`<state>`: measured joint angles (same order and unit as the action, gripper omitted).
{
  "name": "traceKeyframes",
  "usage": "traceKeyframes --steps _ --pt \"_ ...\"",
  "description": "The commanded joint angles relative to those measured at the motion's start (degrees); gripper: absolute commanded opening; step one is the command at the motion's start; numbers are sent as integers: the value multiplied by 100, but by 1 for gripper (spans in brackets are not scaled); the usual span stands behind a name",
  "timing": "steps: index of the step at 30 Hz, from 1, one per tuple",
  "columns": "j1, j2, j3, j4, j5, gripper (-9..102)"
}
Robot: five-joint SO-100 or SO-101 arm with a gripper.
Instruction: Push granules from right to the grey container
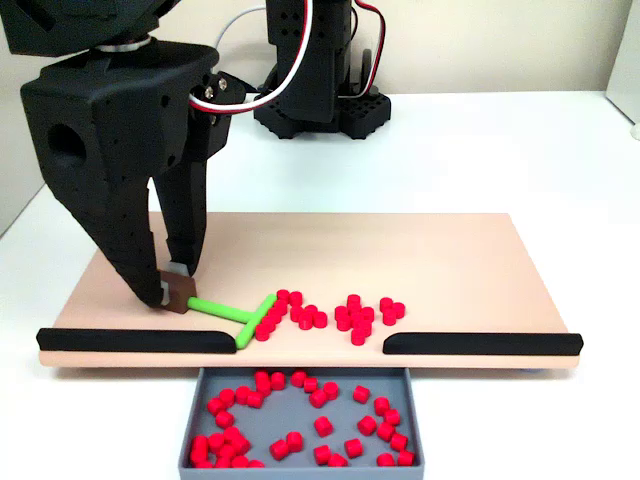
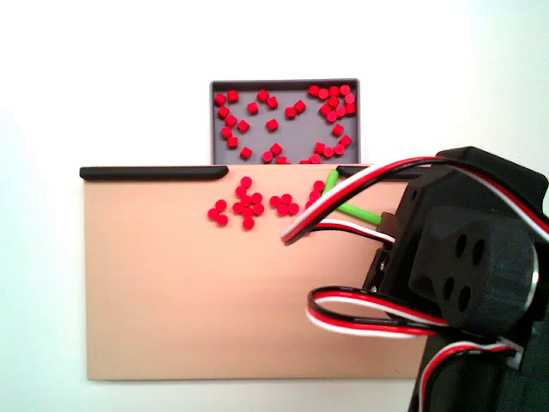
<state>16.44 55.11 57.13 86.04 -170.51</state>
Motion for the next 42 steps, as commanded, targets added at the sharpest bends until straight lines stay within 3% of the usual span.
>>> traceKeyframes --steps 1,42 --pt "-53 176 -88 -44 176 0" --pt "-439 167 -88 -88 2250 0"
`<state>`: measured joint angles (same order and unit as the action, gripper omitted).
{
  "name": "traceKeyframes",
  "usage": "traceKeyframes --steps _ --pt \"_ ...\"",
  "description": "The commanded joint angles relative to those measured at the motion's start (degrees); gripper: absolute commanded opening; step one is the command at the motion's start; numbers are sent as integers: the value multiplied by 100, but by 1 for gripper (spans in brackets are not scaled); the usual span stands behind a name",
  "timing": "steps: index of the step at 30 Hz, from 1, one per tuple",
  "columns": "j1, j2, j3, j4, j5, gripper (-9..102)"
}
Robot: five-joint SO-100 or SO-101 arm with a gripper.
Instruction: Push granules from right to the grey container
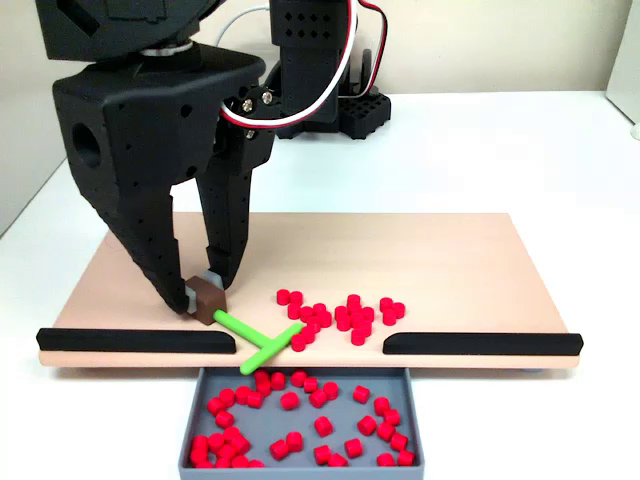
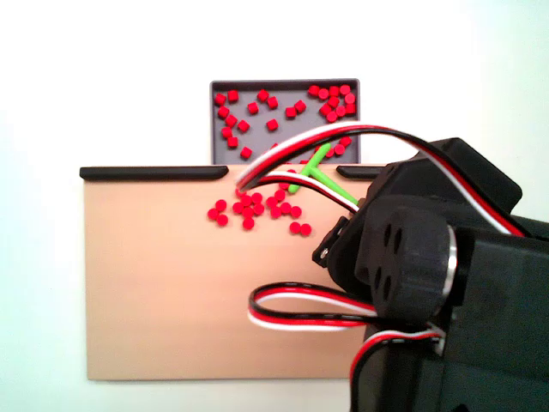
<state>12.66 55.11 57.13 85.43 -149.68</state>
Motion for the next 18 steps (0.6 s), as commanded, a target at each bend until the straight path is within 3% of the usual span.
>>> traceKeyframes --steps 1,18 --pt "-70 158 -88 -26 237 0" --pt "-281 141 -176 -53 1450 0"
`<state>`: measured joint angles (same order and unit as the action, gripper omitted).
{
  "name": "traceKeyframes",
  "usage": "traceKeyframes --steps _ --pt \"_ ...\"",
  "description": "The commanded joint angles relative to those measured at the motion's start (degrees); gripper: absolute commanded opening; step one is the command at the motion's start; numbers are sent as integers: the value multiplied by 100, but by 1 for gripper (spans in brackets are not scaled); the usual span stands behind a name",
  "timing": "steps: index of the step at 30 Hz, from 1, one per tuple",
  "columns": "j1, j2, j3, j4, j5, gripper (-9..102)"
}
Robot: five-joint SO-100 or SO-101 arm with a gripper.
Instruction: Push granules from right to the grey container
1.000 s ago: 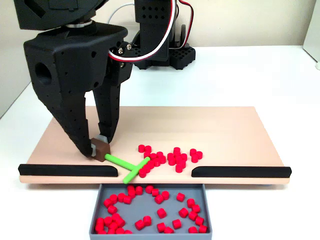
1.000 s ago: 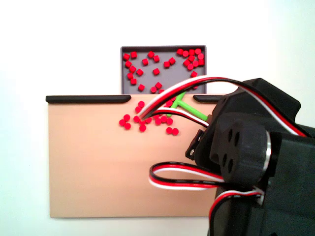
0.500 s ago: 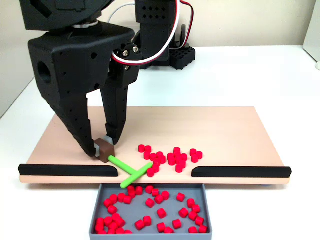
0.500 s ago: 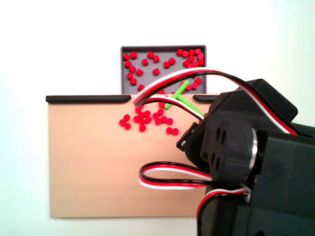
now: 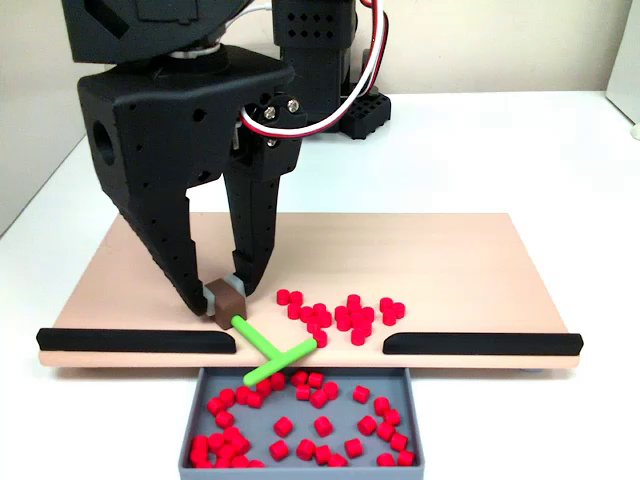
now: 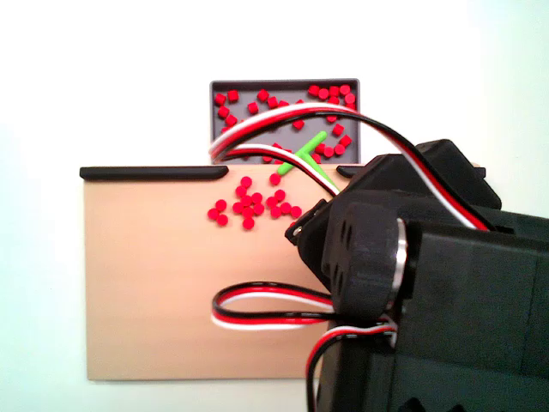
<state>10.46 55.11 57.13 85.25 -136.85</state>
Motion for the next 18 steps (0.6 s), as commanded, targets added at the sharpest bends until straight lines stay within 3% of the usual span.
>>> traceKeyframes --steps 1,6,12,18 --pt "-79 167 -176 -35 255 0" --pt "-132 352 -334 -44 940 0" --pt "-343 835 -580 -18 2689 0" --pt "-510 2118 571 26 4140 0"
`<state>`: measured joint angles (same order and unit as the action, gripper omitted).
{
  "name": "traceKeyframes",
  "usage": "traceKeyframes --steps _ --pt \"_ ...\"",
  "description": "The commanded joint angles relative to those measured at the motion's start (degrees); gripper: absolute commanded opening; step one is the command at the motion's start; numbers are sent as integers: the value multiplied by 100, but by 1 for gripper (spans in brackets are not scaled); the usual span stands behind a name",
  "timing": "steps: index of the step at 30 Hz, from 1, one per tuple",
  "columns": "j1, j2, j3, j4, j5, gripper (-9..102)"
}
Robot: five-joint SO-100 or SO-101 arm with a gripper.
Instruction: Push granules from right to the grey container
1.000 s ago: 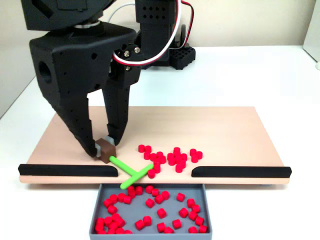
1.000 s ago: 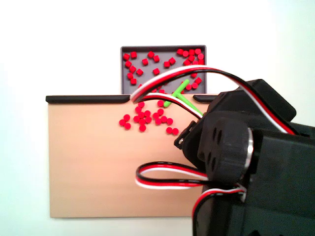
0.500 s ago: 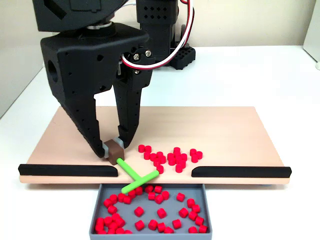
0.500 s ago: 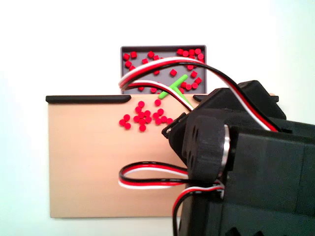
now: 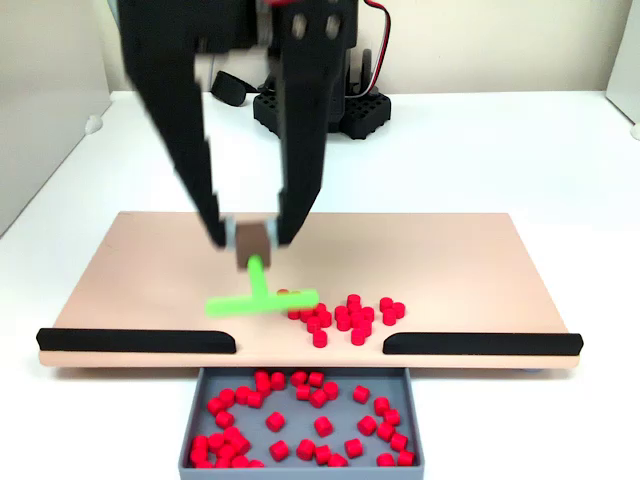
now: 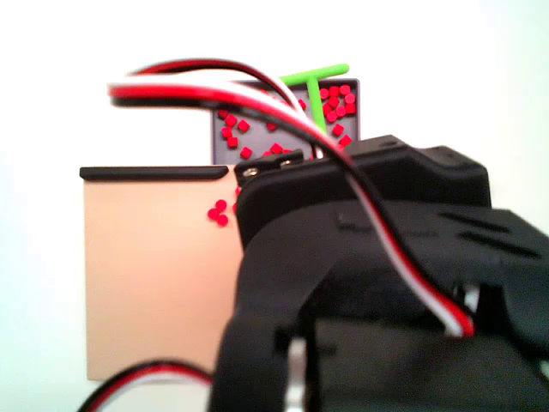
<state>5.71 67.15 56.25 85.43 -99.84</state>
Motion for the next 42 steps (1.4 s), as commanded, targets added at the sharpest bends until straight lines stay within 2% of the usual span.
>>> traceKeyframes --steps 1,8,14,21,33,42 --pt "-26 1257 1125 9 510 0" --pt "0 3252 3621 -62 949 0" --pt "-97 4184 4711 -70 1222 0" --pt "-185 4649 5256 -62 1310 0" --pt "-422 4386 5256 -53 1336 0" --pt "-149 4271 5247 -62 1257 0"
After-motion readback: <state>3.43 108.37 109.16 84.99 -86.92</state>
